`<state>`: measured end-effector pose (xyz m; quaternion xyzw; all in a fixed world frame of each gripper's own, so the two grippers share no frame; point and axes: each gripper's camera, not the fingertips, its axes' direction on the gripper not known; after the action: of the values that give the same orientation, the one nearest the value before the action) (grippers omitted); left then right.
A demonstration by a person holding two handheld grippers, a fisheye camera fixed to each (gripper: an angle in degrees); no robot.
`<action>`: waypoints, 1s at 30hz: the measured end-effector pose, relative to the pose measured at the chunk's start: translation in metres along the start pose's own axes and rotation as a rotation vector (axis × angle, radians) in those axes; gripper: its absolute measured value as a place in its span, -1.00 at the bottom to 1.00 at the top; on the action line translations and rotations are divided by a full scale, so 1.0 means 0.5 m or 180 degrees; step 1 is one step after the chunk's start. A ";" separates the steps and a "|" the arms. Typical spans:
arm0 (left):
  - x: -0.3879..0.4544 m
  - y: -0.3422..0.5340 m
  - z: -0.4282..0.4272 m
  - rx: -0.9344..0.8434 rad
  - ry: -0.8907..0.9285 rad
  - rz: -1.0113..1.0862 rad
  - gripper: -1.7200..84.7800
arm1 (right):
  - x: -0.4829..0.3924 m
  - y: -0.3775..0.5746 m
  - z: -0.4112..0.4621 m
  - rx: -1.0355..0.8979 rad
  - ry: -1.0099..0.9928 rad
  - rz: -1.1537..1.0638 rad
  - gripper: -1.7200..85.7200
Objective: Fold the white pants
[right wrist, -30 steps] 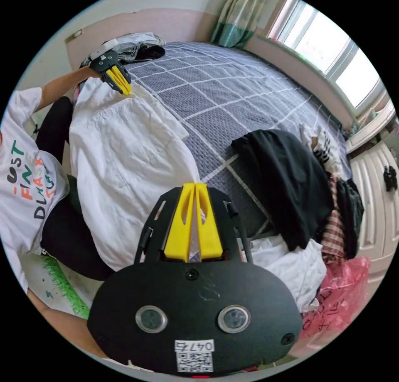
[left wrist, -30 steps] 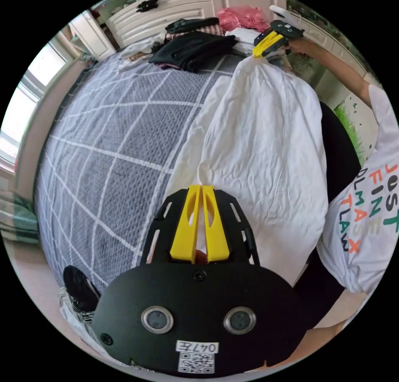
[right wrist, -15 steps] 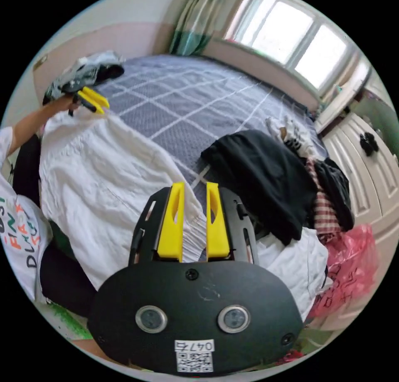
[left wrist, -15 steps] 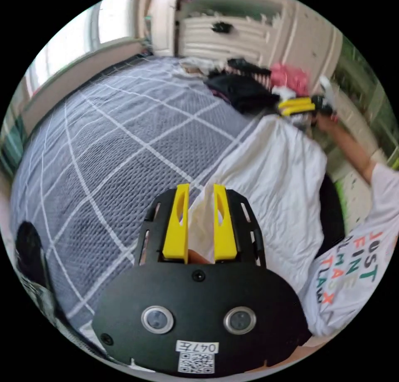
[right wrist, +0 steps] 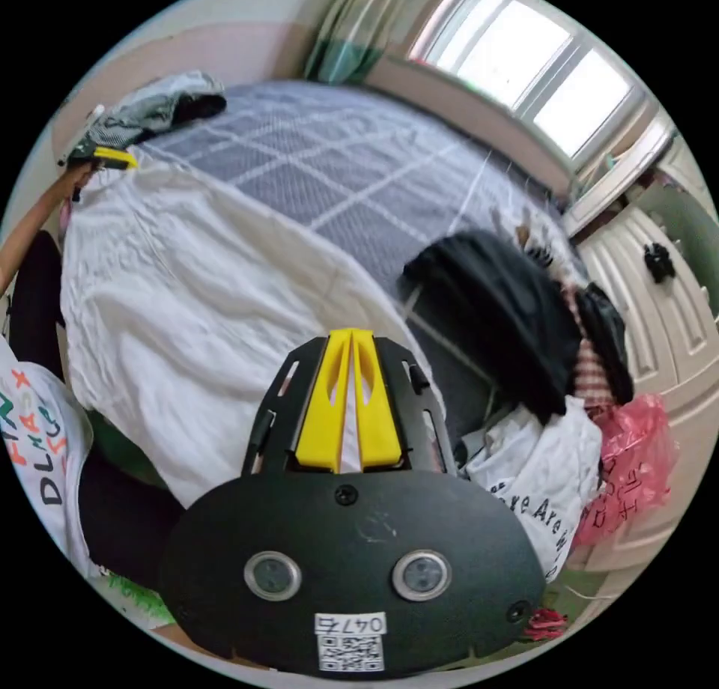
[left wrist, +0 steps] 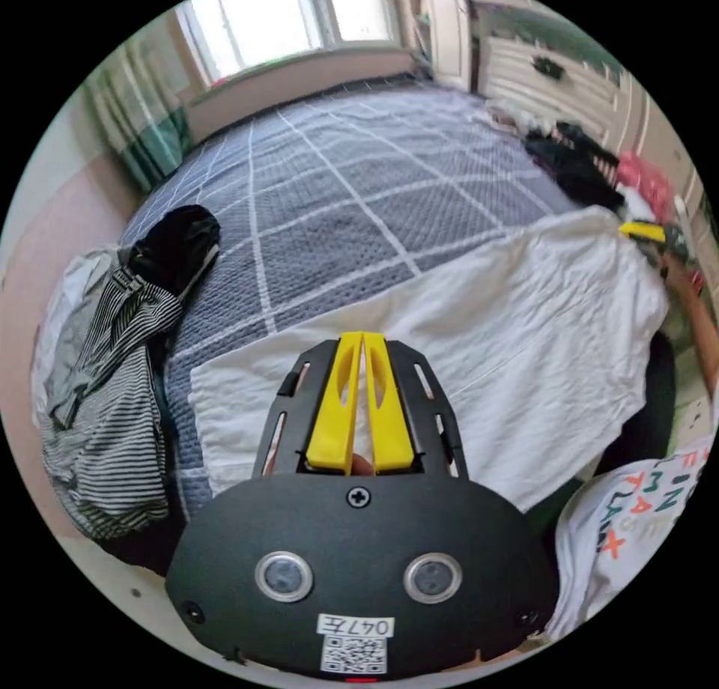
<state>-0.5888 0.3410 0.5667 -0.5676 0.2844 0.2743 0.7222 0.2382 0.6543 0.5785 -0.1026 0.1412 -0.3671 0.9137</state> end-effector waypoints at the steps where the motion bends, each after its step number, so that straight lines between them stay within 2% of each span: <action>1: -0.028 0.019 -0.040 0.0229 0.0168 -0.0184 -0.96 | -0.029 -0.025 -0.042 0.0335 0.0038 0.0016 -0.97; 3: -0.066 0.053 -0.088 0.0374 0.0337 -0.0394 -0.96 | -0.090 -0.081 -0.092 0.0706 -0.0101 -0.0152 -0.97; 6: -0.106 0.112 -0.106 0.0069 0.0091 -0.0474 -0.96 | -0.234 -0.214 -0.113 0.1024 -0.0619 -0.0751 -0.97; 8: -0.136 0.150 -0.083 -0.0122 -0.0354 -0.0524 -0.97 | -0.335 -0.303 -0.086 0.0972 -0.0915 -0.1133 -0.97; 10: -0.164 0.171 -0.054 -0.0274 -0.0420 -0.0616 -0.97 | -0.459 -0.417 -0.015 0.0715 -0.0987 -0.1474 -0.97; 12: -0.190 0.186 -0.021 -0.0409 -0.0356 -0.0649 -0.97 | -0.527 -0.489 0.043 0.0616 -0.1107 -0.1537 -0.97; 15: -0.228 0.218 -0.019 -0.0218 -0.0131 -0.0751 -0.97 | -0.601 -0.584 0.155 0.0121 -0.1029 -0.1515 -0.97; 18: -0.263 0.262 -0.045 -0.0079 0.0026 -0.1026 -0.98 | -0.589 -0.629 0.184 0.0041 -0.1573 -0.1107 -0.97; 20: -0.279 0.320 -0.110 0.0110 -0.0248 -0.1297 -0.98 | -0.589 -0.642 0.164 0.0165 -0.1660 -0.1035 -0.97; 22: -0.286 0.369 -0.149 0.0276 -0.0365 -0.1417 -0.98 | -0.610 -0.678 0.117 0.0609 -0.1740 -0.0989 -0.97; 25: -0.295 0.417 -0.168 0.0330 -0.0447 -0.1382 -0.98 | -0.702 -0.762 0.085 0.0865 -0.2115 -0.1323 -0.95; 28: -0.301 0.442 -0.161 0.0193 -0.0479 -0.1282 -0.97 | -0.847 -0.841 0.082 0.0907 -0.2290 -0.1828 -0.94; 30: -0.311 0.451 -0.129 -0.0111 -0.0353 -0.1227 -0.97 | -0.924 -0.888 0.094 0.0938 -0.2094 -0.1957 -0.93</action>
<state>-0.8643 0.3128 0.5168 -0.6080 0.1255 0.1668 0.7660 -0.3503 0.6663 0.8362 -0.1197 -0.2463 -0.5847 0.7637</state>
